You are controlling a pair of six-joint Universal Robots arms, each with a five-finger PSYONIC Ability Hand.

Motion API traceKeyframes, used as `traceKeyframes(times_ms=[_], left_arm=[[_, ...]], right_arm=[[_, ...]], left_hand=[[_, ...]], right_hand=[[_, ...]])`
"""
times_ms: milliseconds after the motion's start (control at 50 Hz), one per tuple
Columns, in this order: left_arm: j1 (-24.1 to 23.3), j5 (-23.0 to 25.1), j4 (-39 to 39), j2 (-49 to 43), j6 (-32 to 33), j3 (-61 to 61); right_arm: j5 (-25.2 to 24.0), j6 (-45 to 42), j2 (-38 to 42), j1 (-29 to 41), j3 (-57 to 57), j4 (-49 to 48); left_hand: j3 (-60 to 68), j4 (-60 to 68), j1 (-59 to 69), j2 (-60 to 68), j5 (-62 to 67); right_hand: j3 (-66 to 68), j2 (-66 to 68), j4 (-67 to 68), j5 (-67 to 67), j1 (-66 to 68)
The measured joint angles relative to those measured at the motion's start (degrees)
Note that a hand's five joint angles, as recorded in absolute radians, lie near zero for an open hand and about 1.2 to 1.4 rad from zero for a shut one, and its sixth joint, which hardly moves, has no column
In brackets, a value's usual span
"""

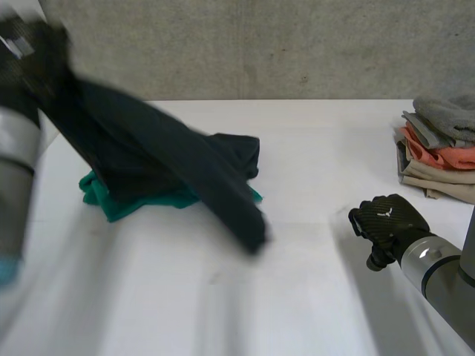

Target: Fold the laundry.

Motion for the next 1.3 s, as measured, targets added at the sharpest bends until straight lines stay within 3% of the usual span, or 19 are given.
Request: traceKeyframes(times_ms=[60,120,200,320,400,420,440,500,560,680,760,800,920,1060,1300], left_arm=[[4.62,4.73,1.85,-1.99,0.73,7.82],[4.73,7.31,3.19,-5.0,0.0,15.17],[-0.05,10.06,4.22,-11.09,-2.55,25.37],[-10.94,17.16,1.37,-22.78,-7.08,34.89],[-18.14,24.98,-4.69,-32.13,-9.92,37.11],[-20.01,26.89,-7.17,-34.94,-10.27,37.14],[-20.5,27.35,-7.86,-35.67,-10.32,37.14],[-24.0,29.65,-13.98,-40.89,-9.37,36.83],[-25.31,28.38,-17.81,-42.15,-6.97,36.28],[-25.37,19.45,-22.97,-37.24,-1.95,32.96],[-25.22,8.05,-26.55,-28.66,-0.51,24.96],[-25.62,3.02,-28.01,-24.88,-0.51,20.05],[-27.23,-7.51,-30.85,-16.29,-1.35,5.03],[-26.25,-8.82,-31.74,-13.45,-3.31,-7.06],[-21.14,-1.95,-25.26,-16.39,-3.08,-12.28]], right_arm=[[-0.12,0.06,0.1,-0.21,-0.31,0.09],[-0.18,0.17,0.09,-0.62,-0.58,0.14],[-0.23,0.41,-0.02,-1.67,-0.98,0.16],[-0.32,1.14,-0.09,-4.24,-1.67,0.16],[-0.48,2.13,0.0,-6.47,-2.17,0.17],[-0.63,2.37,0.05,-7.02,-2.25,0.17],[-0.67,2.44,0.07,-7.17,-2.27,0.18],[-1.37,2.81,0.18,-8.28,-2.41,0.12],[-2.51,2.94,0.15,-8.95,-2.46,0.03],[-6.34,2.89,-0.35,-9.41,-2.52,0.07],[-13.49,1.87,-1.23,-9.18,-2.61,0.2],[-17.65,0.62,-1.3,-8.87,-2.79,0.3],[-27.12,-5.35,1.34,-7.66,-3.84,1.3],[-28.38,-13.37,7.45,-5.46,-5.54,1.04],[-24.07,-16.21,17.17,-1.3,-8.86,-8.99]], left_hand=[[0.0,0.0,0.16,0.0,0.0],[0.0,0.0,0.25,0.0,0.0],[0.01,0.01,0.47,0.07,0.0],[0.15,0.02,0.48,0.14,0.0],[0.15,0.02,0.4,0.14,0.0],[-10.14,-10.63,-9.39,-11.37,-9.05],[-10.14,-10.63,-9.39,-11.37,-9.05],[-41.93,-43.24,-43.01,-42.55,-40.6],[-54.58,-55.8,-52.99,-55.0,-52.32],[-55.98,-57.15,-53.14,-56.71,-53.31],[-55.79,-56.99,-52.87,-56.5,-53.23],[-49.4,-50.39,-45.03,-49.71,-47.49],[-44.29,-44.83,-40.44,-44.62,-41.89],[-44.28,-44.86,-40.44,-44.61,-41.87],[-46.19,-47.15,-42.2,-46.51,-44.52]], right_hand=[[0.0,0.0,0.0,-0.01,0.0],[0.0,0.0,0.0,0.0,0.0],[0.0,0.0,0.0,0.0,0.0],[0.0,0.0,0.0,0.0,0.0],[0.0,0.0,0.0,0.0,0.0],[0.0,0.0,0.0,0.0,0.0],[0.0,0.0,0.0,-0.01,0.0],[0.0,0.0,-0.03,-0.1,-0.11],[-1.84,-2.16,-1.77,-1.6,-2.01],[-8.55,-9.39,-7.84,-7.76,-8.01],[-8.59,-9.58,-7.91,-8.03,-8.11],[-8.59,-9.58,-7.91,-8.03,-8.11],[-9.64,-10.59,-9.0,-8.93,-9.18],[-11.77,-12.62,-11.29,-11.27,-11.07],[-11.16,-12.19,-10.57,-9.57,-10.66]])
